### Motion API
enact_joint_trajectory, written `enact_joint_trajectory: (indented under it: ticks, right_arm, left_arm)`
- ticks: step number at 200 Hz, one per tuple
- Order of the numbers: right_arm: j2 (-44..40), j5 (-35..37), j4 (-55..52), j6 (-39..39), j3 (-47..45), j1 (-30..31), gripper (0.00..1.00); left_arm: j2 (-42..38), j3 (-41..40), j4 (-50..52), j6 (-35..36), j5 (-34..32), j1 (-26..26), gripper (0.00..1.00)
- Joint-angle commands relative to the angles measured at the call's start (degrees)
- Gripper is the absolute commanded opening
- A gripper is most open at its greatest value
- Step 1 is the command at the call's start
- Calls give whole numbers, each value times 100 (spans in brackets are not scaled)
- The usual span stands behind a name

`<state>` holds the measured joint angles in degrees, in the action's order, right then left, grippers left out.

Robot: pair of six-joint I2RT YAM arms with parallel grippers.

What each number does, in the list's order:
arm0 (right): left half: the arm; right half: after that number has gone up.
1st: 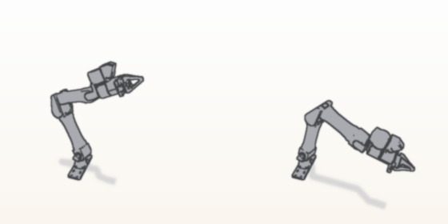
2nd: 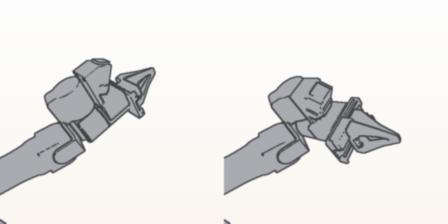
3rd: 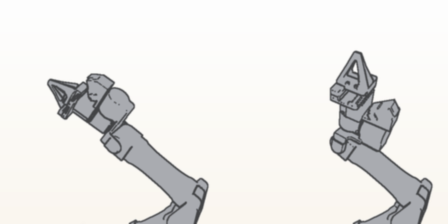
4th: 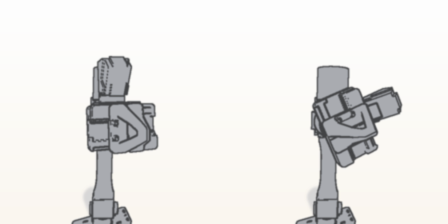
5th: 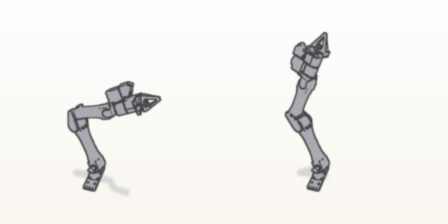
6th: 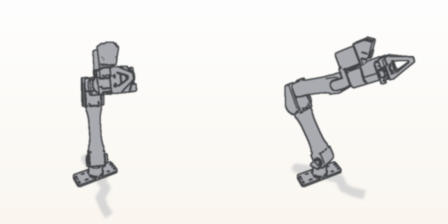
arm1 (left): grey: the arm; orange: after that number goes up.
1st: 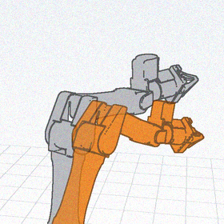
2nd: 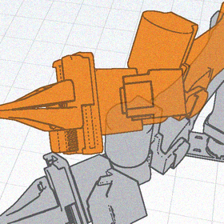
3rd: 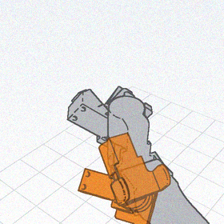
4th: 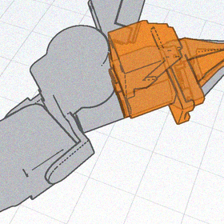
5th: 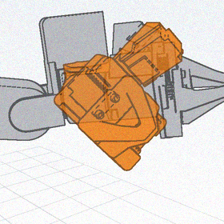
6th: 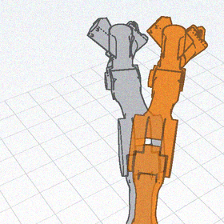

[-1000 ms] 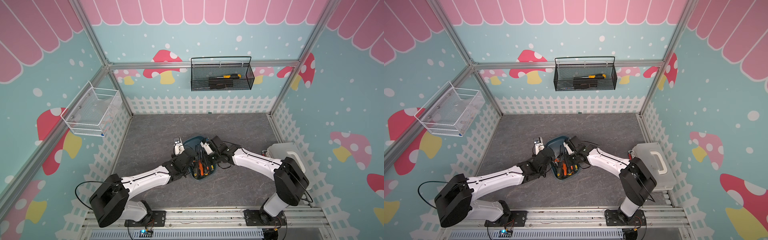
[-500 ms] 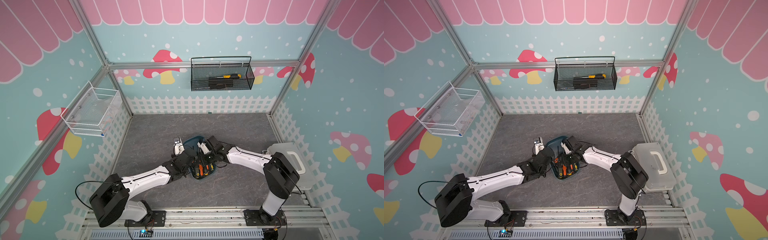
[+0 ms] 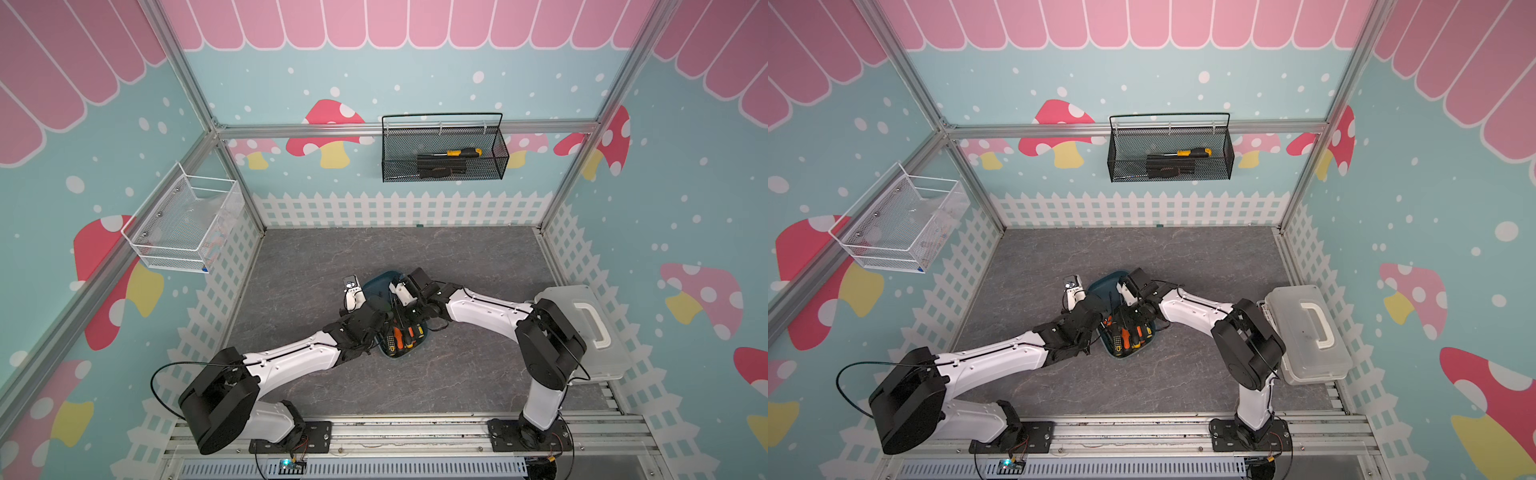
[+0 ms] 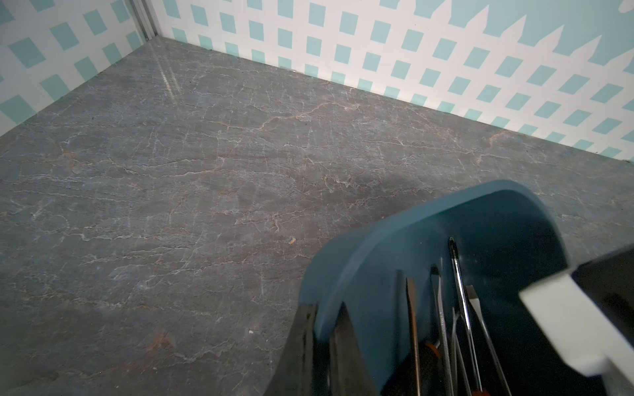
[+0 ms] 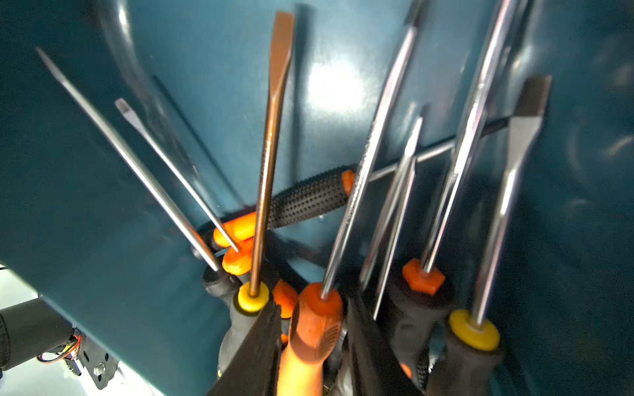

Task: Take out the screwdriver from the storage box
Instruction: Pick up the screwdriver from the storage box.

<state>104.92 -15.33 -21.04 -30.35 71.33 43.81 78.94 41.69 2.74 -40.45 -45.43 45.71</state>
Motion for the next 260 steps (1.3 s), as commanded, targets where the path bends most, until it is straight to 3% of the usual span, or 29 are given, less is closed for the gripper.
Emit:
enact_joint_trajectory:
  ticks: [1,34,75,155,211,260]
  right_arm:
    - [362,-42,-68,81,-74,-22,33]
    - [315,-110,-80,118,-160,-39,27]
    - [51,-158,-78,187,-534,-134,26]
    - [-147,-112,-89,161,-435,-171,0]
    - [-988,52,81,107,-390,-171,0]
    - [-1135,65,75,69,-336,-171,0]
  left_arm:
    - [1,-73,-100,64,96,68,0]
    - [-6,-98,-85,46,78,43,0]
    - [-37,-127,-77,28,52,34,0]
    - [-12,-109,17,-25,-19,39,0]
    - [120,-30,33,-47,-44,37,0]
    - [177,-19,-46,45,-67,-14,0]
